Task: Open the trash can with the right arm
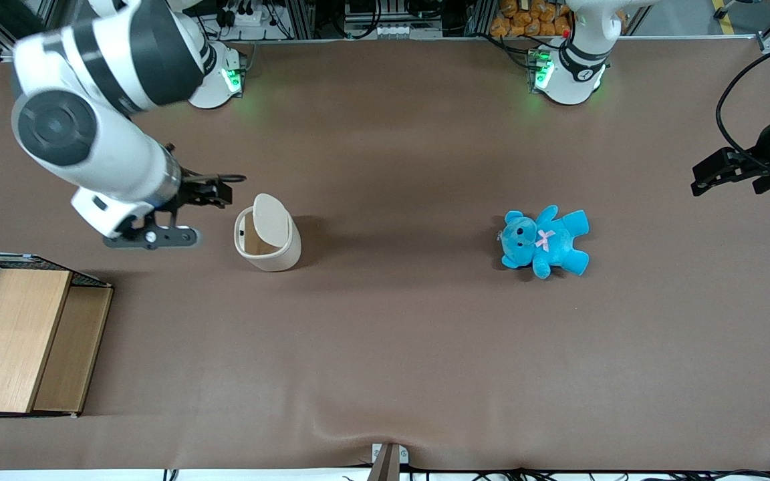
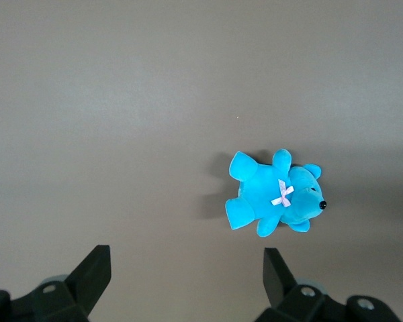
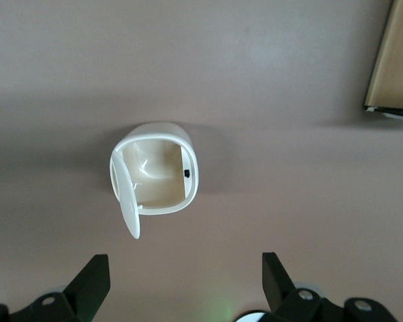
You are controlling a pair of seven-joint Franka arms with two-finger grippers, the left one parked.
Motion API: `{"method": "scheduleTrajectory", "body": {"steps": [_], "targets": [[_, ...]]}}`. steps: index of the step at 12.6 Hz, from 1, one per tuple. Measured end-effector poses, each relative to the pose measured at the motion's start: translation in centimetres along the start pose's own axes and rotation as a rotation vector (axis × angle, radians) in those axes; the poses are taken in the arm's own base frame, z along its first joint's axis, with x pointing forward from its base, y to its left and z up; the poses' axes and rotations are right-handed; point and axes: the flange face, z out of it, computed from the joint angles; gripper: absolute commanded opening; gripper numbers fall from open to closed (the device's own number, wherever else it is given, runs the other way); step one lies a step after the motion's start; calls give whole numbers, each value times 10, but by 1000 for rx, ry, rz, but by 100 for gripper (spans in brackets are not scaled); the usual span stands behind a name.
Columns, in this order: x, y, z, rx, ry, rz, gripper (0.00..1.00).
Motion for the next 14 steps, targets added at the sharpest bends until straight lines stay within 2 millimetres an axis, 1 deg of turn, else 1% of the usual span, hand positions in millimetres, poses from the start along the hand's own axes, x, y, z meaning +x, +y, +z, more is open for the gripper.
{"method": "scheduleTrajectory", "body": {"steps": [2, 5, 8, 9, 11, 12, 14], "targets": [[-10, 29, -27, 21, 42, 38, 100], [-25, 81, -59, 45, 85, 39, 100], [-53, 120, -92, 59, 126, 47, 100], [-59, 136, -99, 62, 136, 51, 100], [-68, 164, -106, 68, 149, 69, 100], [-71, 171, -107, 70, 152, 76, 100], [-75, 175, -107, 70, 150, 73, 100]]}}
